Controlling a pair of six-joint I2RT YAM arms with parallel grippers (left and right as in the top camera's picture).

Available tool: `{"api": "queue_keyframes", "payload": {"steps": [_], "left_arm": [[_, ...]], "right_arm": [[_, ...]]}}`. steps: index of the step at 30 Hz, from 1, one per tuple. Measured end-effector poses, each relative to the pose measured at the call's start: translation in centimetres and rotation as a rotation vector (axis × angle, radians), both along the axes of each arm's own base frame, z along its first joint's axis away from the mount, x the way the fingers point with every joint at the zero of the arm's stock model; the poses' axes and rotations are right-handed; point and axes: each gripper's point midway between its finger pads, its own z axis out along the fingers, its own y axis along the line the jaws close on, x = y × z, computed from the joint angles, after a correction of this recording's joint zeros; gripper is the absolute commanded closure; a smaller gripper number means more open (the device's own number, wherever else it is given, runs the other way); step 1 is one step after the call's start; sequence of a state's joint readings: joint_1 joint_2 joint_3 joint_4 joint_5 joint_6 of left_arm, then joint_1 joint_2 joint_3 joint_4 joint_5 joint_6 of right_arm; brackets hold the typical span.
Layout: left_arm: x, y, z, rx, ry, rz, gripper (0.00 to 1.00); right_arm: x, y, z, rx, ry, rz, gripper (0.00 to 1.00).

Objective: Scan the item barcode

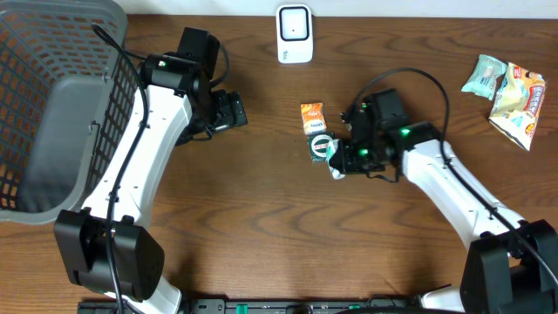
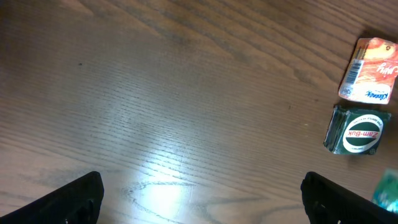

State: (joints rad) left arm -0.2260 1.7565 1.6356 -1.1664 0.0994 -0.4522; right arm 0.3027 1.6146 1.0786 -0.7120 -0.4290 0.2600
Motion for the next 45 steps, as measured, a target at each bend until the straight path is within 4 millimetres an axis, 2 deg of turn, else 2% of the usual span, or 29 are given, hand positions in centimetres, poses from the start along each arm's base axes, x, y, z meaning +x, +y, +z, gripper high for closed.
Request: {"api": "queue_keyframes", "payload": {"steps": [4, 6, 9, 11, 13, 17, 19, 22, 25, 27, 31, 35, 41, 45], "left_arm": [[0.0, 0.0, 0.0, 0.0, 0.0, 0.0, 0.0], [0.0, 0.0, 0.0, 0.0, 0.0, 0.0, 0.0], [0.0, 0.0, 0.0, 0.0, 0.0, 0.0, 0.0], [0.0, 0.0, 0.0, 0.0, 0.0, 0.0, 0.0], [0.0, 0.0, 0.0, 0.0, 0.0, 0.0, 0.0], [0.0, 0.0, 0.0, 0.0, 0.0, 0.0, 0.0], [0.0, 0.0, 0.0, 0.0, 0.0, 0.0, 0.0], [0.0, 0.0, 0.0, 0.0, 0.0, 0.0, 0.0], [0.0, 0.0, 0.0, 0.0, 0.0, 0.0, 0.0], [0.0, 0.0, 0.0, 0.0, 0.0, 0.0, 0.0], [0.0, 0.0, 0.0, 0.0, 0.0, 0.0, 0.0], [0.0, 0.0, 0.0, 0.0, 0.0, 0.0, 0.0], [0.0, 0.0, 0.0, 0.0, 0.0, 0.0, 0.0], [0.0, 0.0, 0.0, 0.0, 0.0, 0.0, 0.0]], "right_arm": [[-2.4, 0.6, -0.8, 0.164, 0.079, 0.057, 0.81], [-3.3, 1.0, -1.4, 0.221, 0.094, 0.075, 0.8], [-4.6, 1.2, -2.8, 0.277, 0.121, 0.075, 0.82], [-5.3, 0.9, -3.7, 0.299, 0.137, 0.052, 0.88], [-5.6, 0.3, -4.7, 0.298, 0.158, 0.012, 0.89], [-6.1, -1.6, -6.4, 0.198, 0.209, -0.083, 0.71], [-6.0, -2.7, -7.0, 0.143, 0.219, -0.125, 0.56], [-6.2, -4.3, -7.7, 0.066, 0.245, -0.175, 0.51], [-6.2, -5.6, -7.4, -0.002, 0.276, -0.212, 0.5], [-5.5, -6.2, -6.5, -0.046, 0.277, -0.221, 0.5], [-4.1, -6.5, -4.5, -0.076, 0.244, -0.196, 0.48], [-2.5, -6.6, -3.3, -0.086, 0.178, -0.159, 0.49], [-2.0, -7.1, -3.5, -0.119, 0.14, -0.144, 0.49], [-2.3, -7.3, -4.6, -0.127, 0.133, -0.143, 0.51]]}}
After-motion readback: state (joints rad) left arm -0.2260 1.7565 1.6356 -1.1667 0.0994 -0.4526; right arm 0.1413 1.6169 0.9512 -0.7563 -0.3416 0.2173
